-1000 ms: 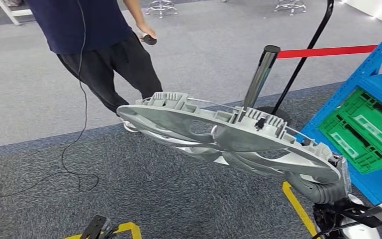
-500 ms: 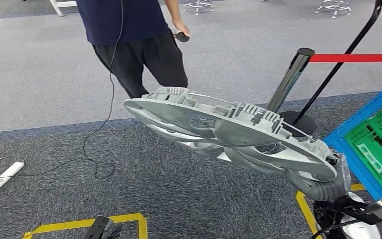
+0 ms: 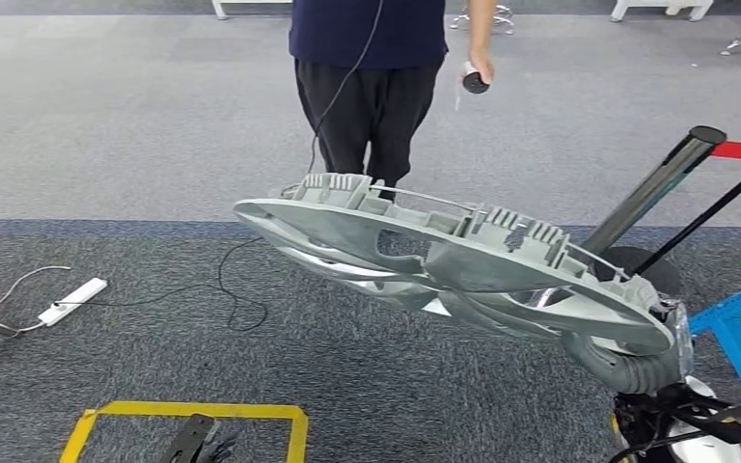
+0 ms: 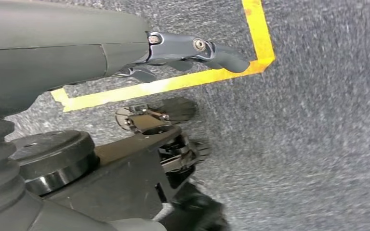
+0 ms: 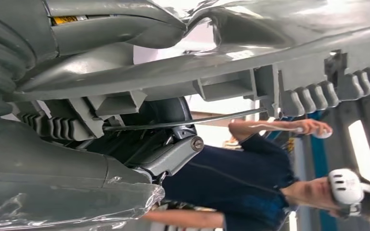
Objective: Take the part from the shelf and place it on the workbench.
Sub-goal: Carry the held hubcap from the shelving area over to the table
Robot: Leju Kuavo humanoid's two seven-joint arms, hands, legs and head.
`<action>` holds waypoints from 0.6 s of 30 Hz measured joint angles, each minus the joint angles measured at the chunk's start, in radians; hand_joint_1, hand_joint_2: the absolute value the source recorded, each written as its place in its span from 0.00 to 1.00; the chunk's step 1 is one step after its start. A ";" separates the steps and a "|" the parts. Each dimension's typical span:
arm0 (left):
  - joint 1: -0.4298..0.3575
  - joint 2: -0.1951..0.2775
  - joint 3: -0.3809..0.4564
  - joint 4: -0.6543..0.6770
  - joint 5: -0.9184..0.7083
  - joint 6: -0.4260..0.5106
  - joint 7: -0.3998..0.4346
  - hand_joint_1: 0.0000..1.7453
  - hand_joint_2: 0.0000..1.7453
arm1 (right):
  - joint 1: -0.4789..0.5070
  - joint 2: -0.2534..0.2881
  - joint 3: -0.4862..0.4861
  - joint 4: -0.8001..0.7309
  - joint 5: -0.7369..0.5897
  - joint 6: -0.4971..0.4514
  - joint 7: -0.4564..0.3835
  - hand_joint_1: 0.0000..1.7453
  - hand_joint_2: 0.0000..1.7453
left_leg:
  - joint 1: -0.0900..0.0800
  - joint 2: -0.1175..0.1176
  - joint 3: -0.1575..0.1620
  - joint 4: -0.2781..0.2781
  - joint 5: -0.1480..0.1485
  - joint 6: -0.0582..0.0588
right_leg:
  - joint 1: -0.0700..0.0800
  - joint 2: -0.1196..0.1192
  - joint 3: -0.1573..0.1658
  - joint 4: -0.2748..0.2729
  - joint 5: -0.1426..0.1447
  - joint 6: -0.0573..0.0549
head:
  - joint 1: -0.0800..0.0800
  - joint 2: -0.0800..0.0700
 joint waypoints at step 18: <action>0.009 -0.021 -0.007 0.000 -0.020 -0.040 0.007 0.00 1.00 | 0.037 -0.041 -0.063 -0.110 -0.003 -0.001 0.020 1.00 1.00 | -0.013 0.147 -0.008 0.001 -0.005 -0.011 | 0.017 -0.159 0.034 -0.035 -0.011 -0.013 | -0.010 0.000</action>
